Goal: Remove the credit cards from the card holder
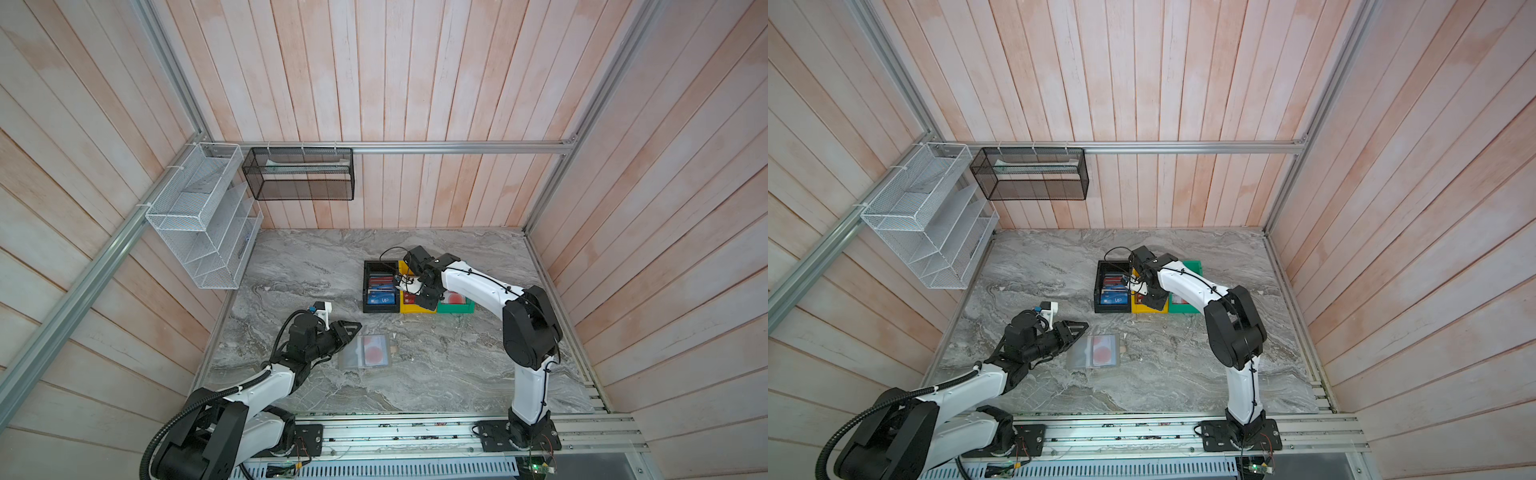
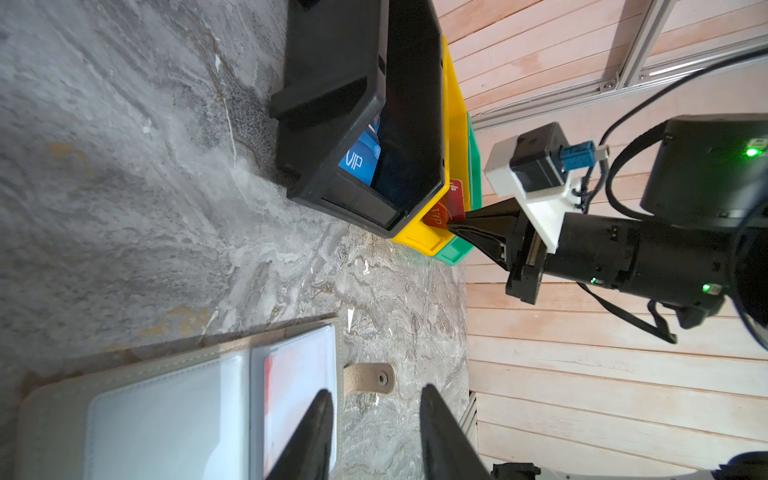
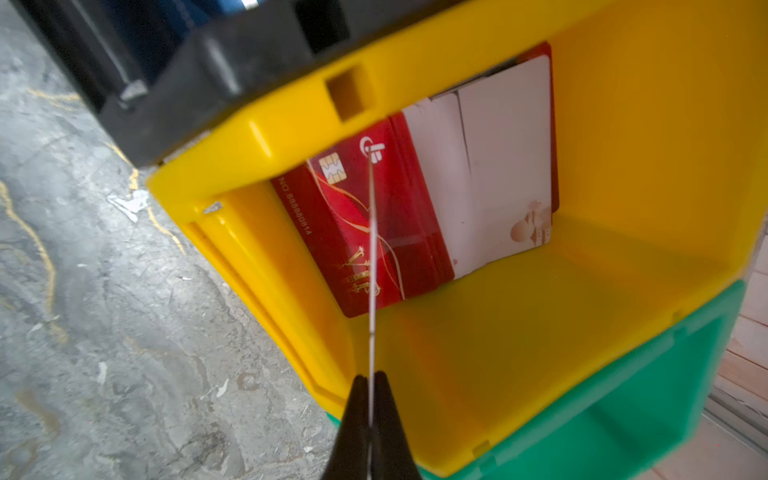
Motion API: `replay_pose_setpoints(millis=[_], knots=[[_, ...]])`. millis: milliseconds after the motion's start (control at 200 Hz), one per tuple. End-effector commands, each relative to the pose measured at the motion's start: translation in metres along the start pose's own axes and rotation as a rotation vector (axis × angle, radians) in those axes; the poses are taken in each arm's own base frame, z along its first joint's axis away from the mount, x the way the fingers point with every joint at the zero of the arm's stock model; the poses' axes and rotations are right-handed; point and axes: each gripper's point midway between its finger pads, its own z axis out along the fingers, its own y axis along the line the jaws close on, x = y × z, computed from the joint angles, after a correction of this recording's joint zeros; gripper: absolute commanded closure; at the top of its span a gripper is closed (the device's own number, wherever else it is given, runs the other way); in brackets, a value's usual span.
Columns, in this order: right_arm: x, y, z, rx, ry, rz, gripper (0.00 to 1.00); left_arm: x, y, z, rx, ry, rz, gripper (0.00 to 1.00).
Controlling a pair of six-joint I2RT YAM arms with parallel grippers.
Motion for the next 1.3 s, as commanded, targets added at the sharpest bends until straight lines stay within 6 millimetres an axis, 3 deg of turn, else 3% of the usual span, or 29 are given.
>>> replay_pose_setpoints(millis=[0, 175, 325, 485, 865, 965, 1125, 1295], knots=[[0.004, 0.011, 0.012, -0.013, 0.038, -0.039, 1.00, 0.000, -0.002, 0.001, 0.007, 0.008, 0.026, 0.63], [-0.002, 0.010, 0.009, 0.001, 0.019, -0.039, 0.99, 0.002, 0.002, 0.002, -0.002, 0.014, 0.022, 0.63], [-0.007, 0.005, 0.007, 0.025, 0.005, -0.035, 0.84, 0.003, 0.003, 0.003, 0.001, 0.018, 0.019, 0.63], [-0.009, -0.002, 0.008, 0.055, 0.010, -0.031, 0.76, 0.003, 0.002, 0.003, 0.006, 0.021, 0.019, 0.63], [-0.032, -0.058, 0.008, 0.176, -0.015, 0.058, 0.71, 0.005, 0.005, 0.000, -0.001, 0.013, 0.018, 0.63], [-0.037, -0.068, 0.000, 0.201, -0.027, 0.093, 0.71, 0.008, 0.011, -0.001, -0.019, 0.019, 0.009, 0.63], [-0.047, -0.043, -0.036, 0.102, -0.146, 0.147, 0.75, 0.017, 0.035, -0.003, -0.126, 0.041, -0.022, 0.63], [-0.061, 0.036, -0.076, -0.149, -0.366, 0.150, 0.79, 0.024, 0.054, -0.004, -0.214, 0.072, -0.035, 0.63]])
